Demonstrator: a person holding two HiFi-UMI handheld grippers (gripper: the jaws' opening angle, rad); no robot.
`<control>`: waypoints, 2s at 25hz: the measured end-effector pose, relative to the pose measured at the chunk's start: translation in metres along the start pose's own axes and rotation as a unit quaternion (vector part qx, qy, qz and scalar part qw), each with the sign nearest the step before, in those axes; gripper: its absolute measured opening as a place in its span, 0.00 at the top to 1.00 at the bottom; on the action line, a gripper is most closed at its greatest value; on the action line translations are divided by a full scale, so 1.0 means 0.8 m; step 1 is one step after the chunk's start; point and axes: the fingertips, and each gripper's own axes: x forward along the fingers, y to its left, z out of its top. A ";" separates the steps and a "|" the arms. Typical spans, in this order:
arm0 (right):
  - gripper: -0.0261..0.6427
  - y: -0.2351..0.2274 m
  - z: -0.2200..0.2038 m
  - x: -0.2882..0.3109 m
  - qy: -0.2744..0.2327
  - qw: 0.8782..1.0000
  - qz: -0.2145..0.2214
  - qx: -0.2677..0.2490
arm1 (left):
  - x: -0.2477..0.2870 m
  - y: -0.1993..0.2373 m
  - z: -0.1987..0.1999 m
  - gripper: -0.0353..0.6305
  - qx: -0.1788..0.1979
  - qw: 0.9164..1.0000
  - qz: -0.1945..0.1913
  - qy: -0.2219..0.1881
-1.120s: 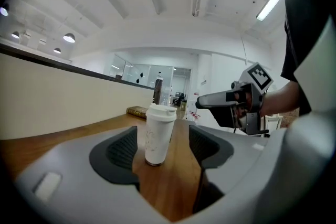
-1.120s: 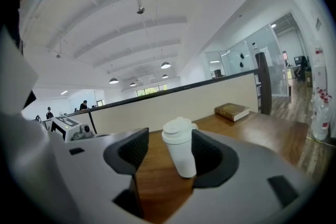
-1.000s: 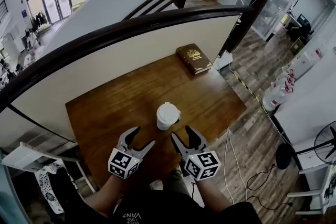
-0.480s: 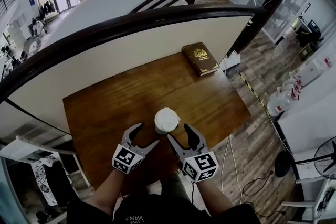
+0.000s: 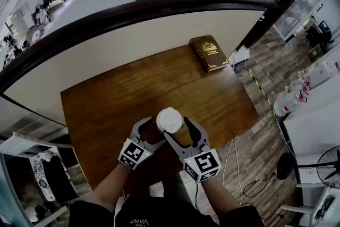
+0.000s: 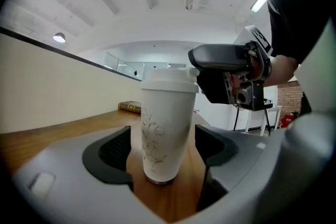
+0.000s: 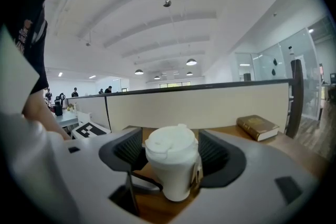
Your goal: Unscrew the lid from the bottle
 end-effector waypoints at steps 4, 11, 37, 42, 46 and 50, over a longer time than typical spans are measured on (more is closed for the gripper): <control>0.51 -0.003 -0.002 0.007 0.008 1.000 0.009 -0.014 | 0.014 -0.002 -0.004 0.38 -0.002 1.000 -0.007 0.000; 0.50 -0.004 -0.007 0.015 0.018 0.999 0.030 -0.036 | 0.041 -0.004 -0.003 0.38 0.004 1.000 -0.021 -0.003; 0.50 -0.008 -0.004 0.011 0.019 0.929 0.358 -0.092 | 0.051 -0.006 0.000 0.38 0.022 0.999 -0.029 -0.017; 0.50 -0.013 -0.003 0.010 0.027 0.885 0.454 -0.097 | 0.052 -0.007 0.000 0.38 0.028 0.999 -0.017 -0.022; 0.50 -0.014 -0.001 0.008 0.043 0.834 0.541 -0.096 | 0.050 -0.006 0.003 0.38 0.019 1.000 -0.007 -0.022; 0.50 -0.014 -0.003 0.008 0.057 0.797 0.590 -0.118 | 0.051 -0.006 0.002 0.38 0.020 1.000 0.005 -0.023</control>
